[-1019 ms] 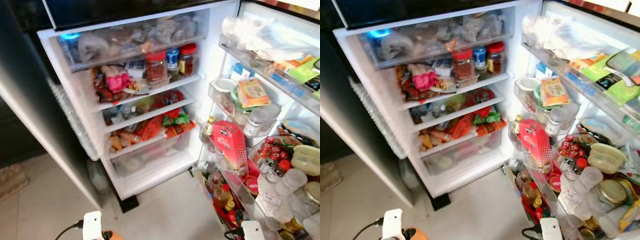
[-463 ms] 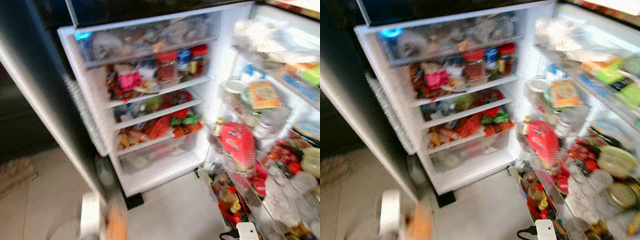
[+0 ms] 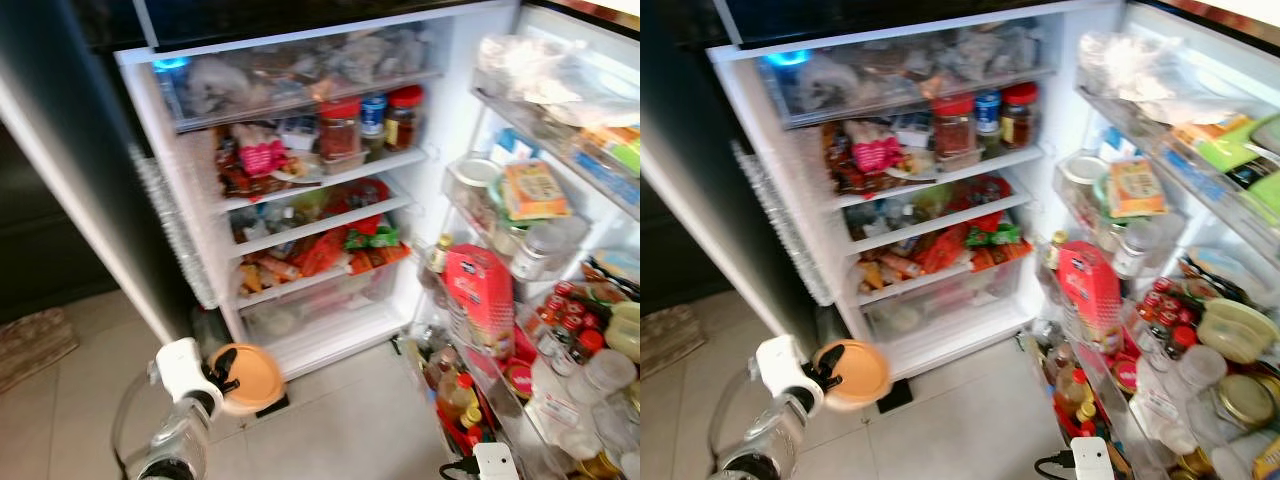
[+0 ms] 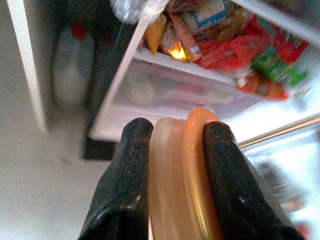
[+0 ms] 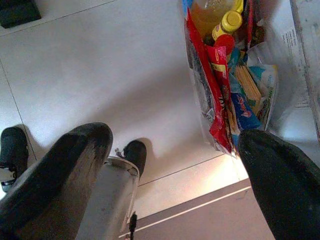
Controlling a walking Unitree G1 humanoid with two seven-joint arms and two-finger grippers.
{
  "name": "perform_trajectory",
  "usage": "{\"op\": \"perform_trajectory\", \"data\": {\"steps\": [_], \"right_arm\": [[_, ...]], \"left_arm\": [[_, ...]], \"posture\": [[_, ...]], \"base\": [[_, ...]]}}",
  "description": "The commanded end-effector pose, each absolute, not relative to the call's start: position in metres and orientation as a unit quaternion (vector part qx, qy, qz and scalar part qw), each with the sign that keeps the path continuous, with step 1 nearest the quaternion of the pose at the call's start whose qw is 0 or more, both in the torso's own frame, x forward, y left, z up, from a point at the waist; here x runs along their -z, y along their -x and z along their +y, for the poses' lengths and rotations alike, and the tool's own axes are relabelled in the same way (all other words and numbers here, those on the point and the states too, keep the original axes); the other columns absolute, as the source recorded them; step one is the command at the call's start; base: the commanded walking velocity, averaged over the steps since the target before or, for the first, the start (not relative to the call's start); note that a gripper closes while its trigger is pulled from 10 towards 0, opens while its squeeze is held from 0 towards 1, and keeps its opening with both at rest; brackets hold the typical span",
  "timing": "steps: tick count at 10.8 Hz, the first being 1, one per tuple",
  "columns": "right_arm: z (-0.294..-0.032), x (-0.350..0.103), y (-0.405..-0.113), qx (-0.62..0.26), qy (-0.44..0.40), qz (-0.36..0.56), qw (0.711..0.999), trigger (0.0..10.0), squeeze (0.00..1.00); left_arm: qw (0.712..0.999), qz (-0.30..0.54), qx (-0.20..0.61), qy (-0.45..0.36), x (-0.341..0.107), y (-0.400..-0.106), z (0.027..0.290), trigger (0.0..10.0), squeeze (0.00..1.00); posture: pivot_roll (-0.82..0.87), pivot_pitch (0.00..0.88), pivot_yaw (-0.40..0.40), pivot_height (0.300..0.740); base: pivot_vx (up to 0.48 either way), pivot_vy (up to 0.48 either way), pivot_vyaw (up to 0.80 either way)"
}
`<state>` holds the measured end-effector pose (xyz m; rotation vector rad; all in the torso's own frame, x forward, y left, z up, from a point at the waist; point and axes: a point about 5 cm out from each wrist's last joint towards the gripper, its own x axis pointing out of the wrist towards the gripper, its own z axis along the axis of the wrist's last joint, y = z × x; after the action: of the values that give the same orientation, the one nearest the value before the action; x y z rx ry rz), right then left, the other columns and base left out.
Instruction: Restocking fridge
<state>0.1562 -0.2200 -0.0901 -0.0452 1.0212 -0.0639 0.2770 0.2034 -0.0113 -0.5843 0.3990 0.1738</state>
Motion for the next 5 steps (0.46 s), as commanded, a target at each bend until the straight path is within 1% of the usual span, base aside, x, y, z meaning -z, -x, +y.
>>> {"op": "perform_trajectory", "data": {"steps": [1,2,3,4,5], "right_arm": [[-0.219,0.091,-0.155,0.031,0.018,0.492,0.870,10.0,0.00],[-0.219,0.091,-0.155,0.028,0.019,0.493,0.869,10.0,0.00],[-0.219,0.092,-0.154,0.025,0.027,0.497,0.867,10.0,0.00],[-0.222,0.091,-0.154,0.032,0.036,0.494,0.868,10.0,0.00],[-0.230,0.088,-0.157,0.053,0.063,0.488,0.869,10.0,0.00]], "left_arm": [[0.915,0.182,-0.101,0.345,0.011,-0.278,0.204,10.0,0.00],[0.911,0.179,-0.108,0.356,0.011,-0.278,0.204,10.0,0.00],[0.911,0.173,-0.084,0.365,0.010,-0.279,0.201,10.0,0.00],[0.918,0.174,-0.062,0.350,0.008,-0.280,0.200,10.0,0.00],[0.922,0.182,-0.050,0.339,0.008,-0.281,0.199,10.0,0.00]], "posture": [[-0.05,0.000,0.026,0.740],[-0.05,0.000,0.023,0.740],[-0.05,0.000,0.021,0.740],[-0.05,0.000,0.020,0.740],[-0.05,0.000,0.020,0.740]], "base": [[0.000,0.000,0.00],[0.000,0.000,0.00],[0.000,0.000,0.00],[0.000,0.000,0.00],[0.000,0.000,0.00]]}}
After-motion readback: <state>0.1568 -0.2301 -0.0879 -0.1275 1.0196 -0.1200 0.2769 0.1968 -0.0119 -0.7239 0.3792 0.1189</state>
